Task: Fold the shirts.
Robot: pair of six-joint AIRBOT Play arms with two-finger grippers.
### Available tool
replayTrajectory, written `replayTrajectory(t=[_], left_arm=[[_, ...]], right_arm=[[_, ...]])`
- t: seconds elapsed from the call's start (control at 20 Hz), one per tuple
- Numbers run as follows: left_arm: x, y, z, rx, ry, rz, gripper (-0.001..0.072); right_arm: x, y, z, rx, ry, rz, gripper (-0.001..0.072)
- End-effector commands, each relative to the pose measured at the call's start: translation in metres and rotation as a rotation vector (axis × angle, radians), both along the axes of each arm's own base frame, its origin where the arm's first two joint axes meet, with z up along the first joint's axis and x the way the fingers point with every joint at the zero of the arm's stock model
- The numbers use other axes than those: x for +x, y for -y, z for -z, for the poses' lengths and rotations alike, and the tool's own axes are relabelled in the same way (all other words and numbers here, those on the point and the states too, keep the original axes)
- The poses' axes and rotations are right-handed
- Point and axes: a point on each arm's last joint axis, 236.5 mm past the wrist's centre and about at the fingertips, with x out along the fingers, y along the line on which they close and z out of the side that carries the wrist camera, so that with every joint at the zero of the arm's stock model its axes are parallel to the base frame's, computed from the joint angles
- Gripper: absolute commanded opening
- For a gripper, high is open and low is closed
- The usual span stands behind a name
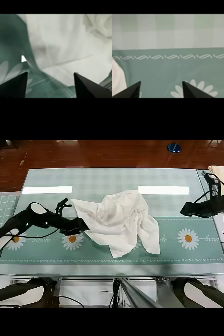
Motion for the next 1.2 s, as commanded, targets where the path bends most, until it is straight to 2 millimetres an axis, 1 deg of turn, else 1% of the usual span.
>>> replayTrajectory(t=[0.0,0.1,0.15,0.25,0.3,0.35,0.45,0.55,0.6,0.7,0.8,0.85,0.95,1.0,1.15], left_arm=[[0.028,0.0,0.016,0.028,0.02,0.008,0.072],[0.041,0.007,0.017,0.023,0.025,0.025,0.072],[0.042,0.013,0.017,0.013,0.002,0.042,0.0652],[0.037,0.024,0.021,-0.006,-0.069,0.088,0.0522],[0.031,0.028,0.023,-0.021,-0.12,0.112,0.0293],[0.023,0.03,0.025,-0.038,-0.171,0.146,0.0023],[0.012,0.032,0.025,-0.067,-0.228,0.212,0.0023],[0.006,0.032,0.02,-0.083,-0.238,0.243,0.0022],[0.005,0.032,0.017,-0.087,-0.236,0.253,0.0022],[0.001,0.032,0.012,-0.099,-0.233,0.284,0.0022],[-0.001,0.032,0.009,-0.105,-0.241,0.293,0.0022],[0.0,0.032,0.009,-0.106,-0.239,0.294,0.0022],[0.003,0.032,0.006,-0.107,-0.232,0.295,0.0022],[0.005,0.031,0.005,-0.109,-0.229,0.293,0.0022],[0.013,0.022,0.001,-0.116,-0.22,0.267,0.0022]], right_arm=[[0.0,-0.006,0.001,0.028,-0.001,0.0,0.0588],[0.001,-0.009,0.0,0.044,0.002,0.003,0.0585],[0.001,-0.01,0.0,0.047,-0.001,0.003,0.0585],[0.0,-0.011,0.0,0.054,-0.005,0.002,0.0585],[-0.001,-0.012,0.0,0.058,-0.009,0.001,0.0585],[-0.002,-0.014,0.0,0.066,-0.013,0.001,0.0585],[-0.007,-0.016,0.002,0.07,-0.032,-0.019,0.0588],[-0.006,-0.018,0.001,0.067,-0.024,-0.059,0.0595],[-0.005,-0.023,0.002,0.081,-0.018,-0.087,0.0595],[-0.001,-0.046,0.01,0.173,-0.019,-0.152,0.0595],[0.002,-0.077,0.019,0.324,-0.042,-0.203,0.0595],[0.001,-0.089,0.027,0.392,-0.073,-0.214,0.0594],[-0.007,-0.102,0.047,0.477,-0.15,-0.246,0.0587],[-0.011,-0.106,0.056,0.507,-0.184,-0.257,0.0582],[-0.015,-0.109,0.083,0.543,-0.256,-0.243,0.0582]])
